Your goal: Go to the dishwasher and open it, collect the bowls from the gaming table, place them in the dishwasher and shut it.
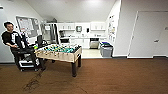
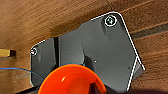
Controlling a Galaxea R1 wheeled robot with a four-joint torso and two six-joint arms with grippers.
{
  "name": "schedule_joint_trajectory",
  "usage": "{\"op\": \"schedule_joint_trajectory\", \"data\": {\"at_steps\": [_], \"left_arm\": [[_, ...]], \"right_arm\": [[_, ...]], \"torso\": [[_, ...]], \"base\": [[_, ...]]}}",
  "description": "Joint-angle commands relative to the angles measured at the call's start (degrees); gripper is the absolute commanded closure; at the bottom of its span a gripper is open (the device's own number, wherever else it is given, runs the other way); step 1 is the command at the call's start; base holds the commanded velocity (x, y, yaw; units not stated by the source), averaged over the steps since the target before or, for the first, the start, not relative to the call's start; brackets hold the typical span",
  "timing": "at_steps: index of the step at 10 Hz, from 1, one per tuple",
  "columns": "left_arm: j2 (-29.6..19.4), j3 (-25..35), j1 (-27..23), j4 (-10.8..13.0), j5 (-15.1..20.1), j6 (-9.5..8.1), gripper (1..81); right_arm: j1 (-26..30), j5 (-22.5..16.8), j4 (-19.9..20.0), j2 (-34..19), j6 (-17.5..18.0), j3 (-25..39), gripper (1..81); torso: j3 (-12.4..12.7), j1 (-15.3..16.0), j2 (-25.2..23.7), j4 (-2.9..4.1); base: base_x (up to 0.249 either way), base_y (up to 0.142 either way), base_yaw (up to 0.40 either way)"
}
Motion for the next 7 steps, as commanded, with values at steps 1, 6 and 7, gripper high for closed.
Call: {"op": "schedule_joint_trajectory", "data": {"at_steps": [1,6,7], "left_arm": [[-0.8,0.1,-3.4,-0.3,1.7,-0.24,81.1],[-0.7,0.2,-3.3,-0.3,1.7,-0.24,81.1],[-0.7,0.2,-3.3,-0.3,1.7,-0.24,81.1]], "right_arm": [[2.6,-2.6,-0.8,-0.7,-0.1,0.1,81.1],[2.6,-2.6,-0.8,-0.6,-0.1,0.0,81.1],[2.6,-2.6,-0.8,-0.7,-0.1,0.0,81.1]], "torso": [[0.0,0.0,0.0,0.00],[0.0,0.0,-0.1,0.00],[0.0,0.1,-0.1,0.00]], "base": [[0.075,0.000,0.000],[0.103,0.000,0.000],[0.112,0.000,0.000]]}}
